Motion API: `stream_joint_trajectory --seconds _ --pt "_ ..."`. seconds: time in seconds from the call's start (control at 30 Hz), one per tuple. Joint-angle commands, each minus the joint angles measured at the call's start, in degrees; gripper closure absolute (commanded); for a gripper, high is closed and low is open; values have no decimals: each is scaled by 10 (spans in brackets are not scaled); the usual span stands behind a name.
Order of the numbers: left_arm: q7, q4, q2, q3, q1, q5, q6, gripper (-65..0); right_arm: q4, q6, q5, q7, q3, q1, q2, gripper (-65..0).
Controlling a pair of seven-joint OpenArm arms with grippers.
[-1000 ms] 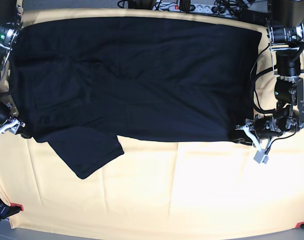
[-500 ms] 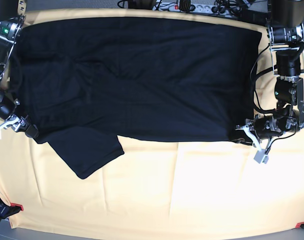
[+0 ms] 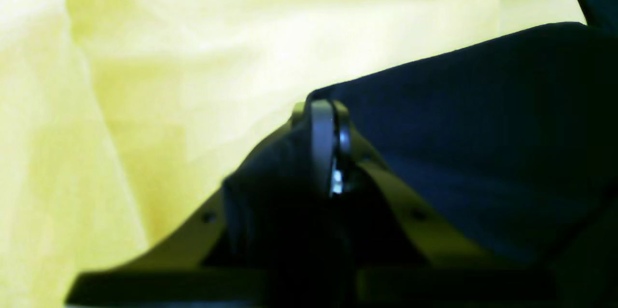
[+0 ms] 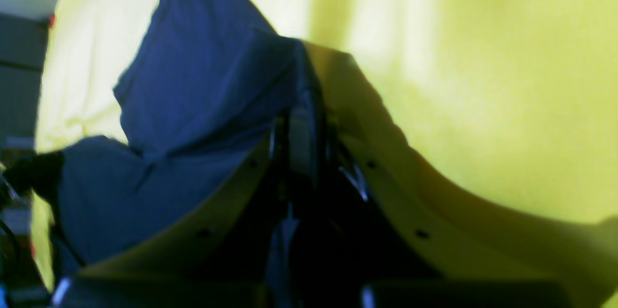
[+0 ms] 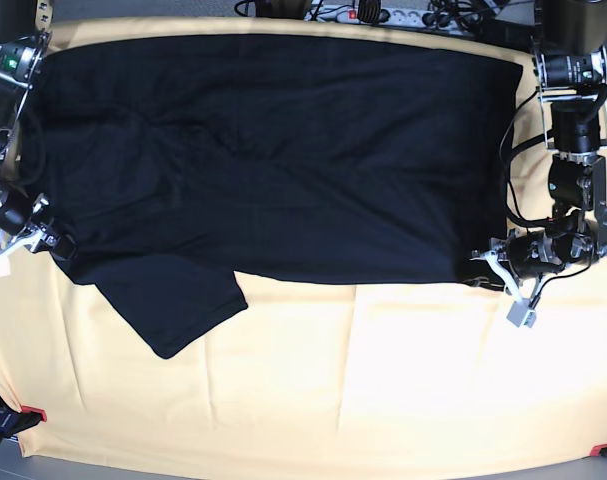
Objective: Fold the T-shirt properly
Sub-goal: 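Lower the right gripper to the shirt's opposite end and grasp it, then fold the shirt's long edge over with both grippers, narrowing the strip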
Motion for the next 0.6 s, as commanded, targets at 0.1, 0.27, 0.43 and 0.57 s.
stream_joint_trajectory --seconds 0.1,0.27,0.43,0.57 --pt "-12 8 -13 -5 -18 -8 -2 0 7 1 5 0 2 39 36 -25" --pt "-11 8 -12 -5 -19 -43 -4 0 7 1 5 -9 2 69 54 -25" --pt "-12 8 -13 -5 -23 -61 -35 0 8 1 29 -16 2 78 64 0" --pt "-18 8 -13 -5 -33 -57 -41 0 8 1 34 -29 2 78 63 0"
